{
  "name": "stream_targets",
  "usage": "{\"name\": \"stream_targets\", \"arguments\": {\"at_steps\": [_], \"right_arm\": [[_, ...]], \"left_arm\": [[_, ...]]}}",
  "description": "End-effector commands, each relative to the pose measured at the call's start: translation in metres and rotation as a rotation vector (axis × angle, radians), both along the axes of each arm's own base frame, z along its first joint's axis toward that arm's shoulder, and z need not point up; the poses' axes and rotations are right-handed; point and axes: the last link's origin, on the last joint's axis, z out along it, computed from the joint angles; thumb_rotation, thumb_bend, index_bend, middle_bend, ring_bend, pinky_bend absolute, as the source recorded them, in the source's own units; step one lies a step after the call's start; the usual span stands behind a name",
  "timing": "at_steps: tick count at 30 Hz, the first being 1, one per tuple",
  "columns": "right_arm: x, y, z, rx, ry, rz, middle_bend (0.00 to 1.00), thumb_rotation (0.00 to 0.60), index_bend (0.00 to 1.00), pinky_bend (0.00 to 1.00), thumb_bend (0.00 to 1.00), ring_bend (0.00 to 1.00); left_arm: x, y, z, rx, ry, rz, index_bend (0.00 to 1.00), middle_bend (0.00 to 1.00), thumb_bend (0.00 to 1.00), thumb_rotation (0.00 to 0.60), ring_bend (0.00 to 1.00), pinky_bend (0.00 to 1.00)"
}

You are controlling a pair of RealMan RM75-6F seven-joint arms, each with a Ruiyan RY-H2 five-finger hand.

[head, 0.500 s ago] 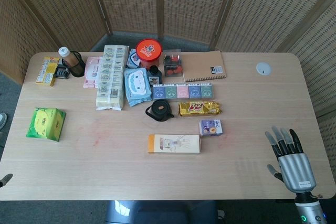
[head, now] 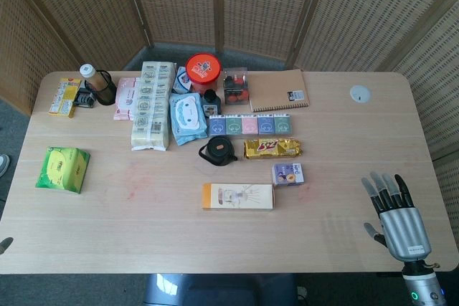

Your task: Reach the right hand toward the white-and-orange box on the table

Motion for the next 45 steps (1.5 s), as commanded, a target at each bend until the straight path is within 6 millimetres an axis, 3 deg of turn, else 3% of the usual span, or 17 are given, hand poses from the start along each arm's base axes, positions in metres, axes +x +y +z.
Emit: {"name": "stream_targets", "arguments": {"at_steps": [1, 4, 6, 9, 11, 14, 26, 38, 45], "right_arm": [[0.001, -0.008, 0.002, -0.009, -0.020, 0.016, 0.37, 0.600, 0.00, 0.34, 0.01, 0.43], [0.005, -0.020, 0.002, -0.011, -0.011, 0.058, 0.60, 0.600, 0.00, 0.69, 0.12, 0.70], [0.008, -0.028, -0.001, -0.011, -0.007, 0.082, 0.70, 0.600, 0.00, 0.86, 0.24, 0.83], [0.011, -0.038, -0.010, 0.016, -0.003, 0.095, 0.80, 0.600, 0.00, 0.99, 0.48, 0.94], [0.016, -0.045, -0.021, 0.075, -0.025, 0.096, 0.82, 0.600, 0.00, 1.00, 0.57, 0.98], [0.024, -0.051, -0.034, 0.171, -0.021, 0.095, 0.83, 0.600, 0.00, 1.00, 0.61, 1.00], [0.081, -0.072, -0.091, 0.506, 0.127, 0.298, 0.83, 0.600, 0.00, 1.00, 0.62, 1.00], [0.129, -0.078, -0.122, 0.646, 0.185, 0.401, 0.83, 0.600, 0.00, 1.00, 0.63, 1.00], [0.143, -0.094, -0.134, 0.664, 0.240, 0.372, 0.83, 0.600, 0.00, 1.00, 0.63, 1.00]], "left_arm": [[-0.001, 0.002, 0.000, -0.002, -0.005, 0.009, 0.00, 0.00, 0.00, 0.600, 0.00, 0.05], [-0.002, 0.005, 0.000, -0.003, -0.008, 0.019, 0.00, 0.00, 0.00, 0.600, 0.00, 0.05], [-0.002, 0.006, 0.000, -0.003, -0.010, 0.023, 0.00, 0.00, 0.00, 0.600, 0.00, 0.05], [-0.002, 0.007, 0.000, -0.003, -0.013, 0.027, 0.00, 0.00, 0.00, 0.600, 0.00, 0.05], [-0.003, 0.008, 0.000, -0.005, -0.015, 0.032, 0.00, 0.00, 0.01, 0.600, 0.00, 0.05], [-0.004, 0.009, 0.000, -0.008, -0.019, 0.038, 0.00, 0.00, 0.00, 0.600, 0.00, 0.05], [-0.006, 0.015, -0.002, -0.021, -0.020, 0.059, 0.00, 0.00, 0.00, 0.600, 0.00, 0.05], [-0.009, 0.023, -0.003, -0.033, -0.023, 0.086, 0.00, 0.00, 0.00, 0.600, 0.00, 0.05], [-0.010, 0.022, -0.003, -0.039, -0.029, 0.086, 0.00, 0.00, 0.00, 0.600, 0.00, 0.05]]}}
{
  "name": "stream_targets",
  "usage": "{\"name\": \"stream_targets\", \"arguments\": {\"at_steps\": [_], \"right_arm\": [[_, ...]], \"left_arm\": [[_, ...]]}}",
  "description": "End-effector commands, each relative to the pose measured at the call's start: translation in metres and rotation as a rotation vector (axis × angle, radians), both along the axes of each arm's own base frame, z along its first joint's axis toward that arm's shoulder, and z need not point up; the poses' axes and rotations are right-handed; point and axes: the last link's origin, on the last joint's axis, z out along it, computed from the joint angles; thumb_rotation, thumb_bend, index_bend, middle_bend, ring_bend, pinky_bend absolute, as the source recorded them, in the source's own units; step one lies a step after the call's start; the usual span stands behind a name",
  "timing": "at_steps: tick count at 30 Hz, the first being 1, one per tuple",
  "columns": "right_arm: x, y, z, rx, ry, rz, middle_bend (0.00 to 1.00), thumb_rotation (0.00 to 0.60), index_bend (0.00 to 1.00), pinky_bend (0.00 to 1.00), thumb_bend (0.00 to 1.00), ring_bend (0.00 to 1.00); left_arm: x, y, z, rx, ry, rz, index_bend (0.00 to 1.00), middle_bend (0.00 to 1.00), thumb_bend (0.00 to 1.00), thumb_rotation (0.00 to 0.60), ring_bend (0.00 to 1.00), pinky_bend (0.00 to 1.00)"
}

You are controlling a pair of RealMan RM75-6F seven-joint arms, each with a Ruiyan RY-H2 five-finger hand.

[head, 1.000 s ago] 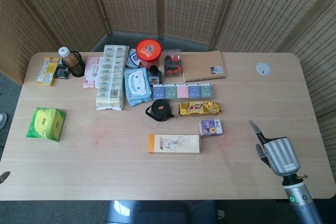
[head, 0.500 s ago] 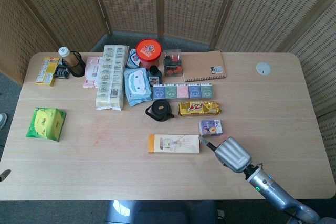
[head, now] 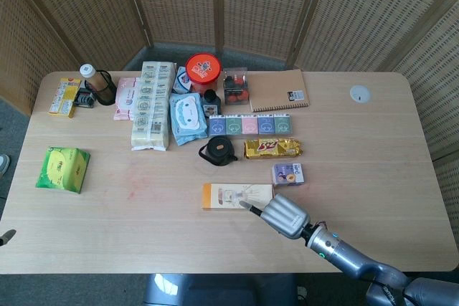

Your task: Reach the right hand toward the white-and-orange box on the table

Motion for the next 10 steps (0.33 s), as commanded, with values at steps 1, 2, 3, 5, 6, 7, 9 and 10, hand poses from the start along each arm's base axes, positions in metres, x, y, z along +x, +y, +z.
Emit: {"name": "stream_targets", "arguments": {"at_steps": [1, 2, 3, 5, 6, 7, 9, 10], "right_arm": [[0.0088, -0.0126, -0.0057, -0.008, 0.029, -0.013, 0.83, 0.600, 0.00, 1.00, 0.63, 1.00], [0.0088, -0.0144, -0.0060, -0.011, 0.035, -0.016, 0.83, 0.600, 0.00, 1.00, 0.63, 1.00], [0.0089, -0.0160, -0.0063, -0.015, 0.042, -0.022, 0.83, 0.600, 0.00, 1.00, 0.63, 1.00], [0.0090, -0.0163, -0.0066, -0.016, 0.049, -0.030, 0.83, 0.600, 0.01, 1.00, 0.63, 1.00], [0.0091, -0.0158, -0.0066, -0.015, 0.053, -0.032, 0.83, 0.600, 0.01, 1.00, 0.63, 1.00], [0.0093, -0.0154, -0.0067, -0.015, 0.057, -0.034, 0.83, 0.600, 0.01, 1.00, 0.63, 1.00], [0.0099, -0.0146, -0.0071, -0.014, 0.063, -0.036, 0.83, 0.600, 0.02, 1.00, 0.63, 1.00], [0.0106, -0.0144, -0.0074, -0.013, 0.066, -0.037, 0.83, 0.600, 0.02, 1.00, 0.63, 1.00]], "left_arm": [[-0.0001, -0.0004, 0.0003, -0.002, -0.003, -0.001, 0.00, 0.00, 0.00, 0.600, 0.00, 0.05], [-0.0002, -0.0005, 0.0005, -0.002, -0.004, -0.001, 0.00, 0.00, 0.00, 0.600, 0.00, 0.05], [-0.0005, -0.0004, 0.0008, -0.002, -0.004, -0.001, 0.00, 0.00, 0.00, 0.600, 0.00, 0.05], [-0.0011, -0.0002, 0.0013, -0.001, -0.006, 0.001, 0.00, 0.00, 0.00, 0.600, 0.00, 0.05], [-0.0013, 0.0001, 0.0016, -0.002, -0.007, 0.001, 0.00, 0.00, 0.00, 0.600, 0.00, 0.05], [-0.0015, 0.0003, 0.0018, -0.002, -0.009, 0.002, 0.00, 0.00, 0.00, 0.600, 0.00, 0.05], [-0.0016, 0.0007, 0.0022, -0.003, -0.010, 0.001, 0.00, 0.00, 0.00, 0.600, 0.00, 0.05], [-0.0016, 0.0008, 0.0024, -0.004, -0.011, 0.001, 0.00, 0.00, 0.01, 0.600, 0.00, 0.05]]}}
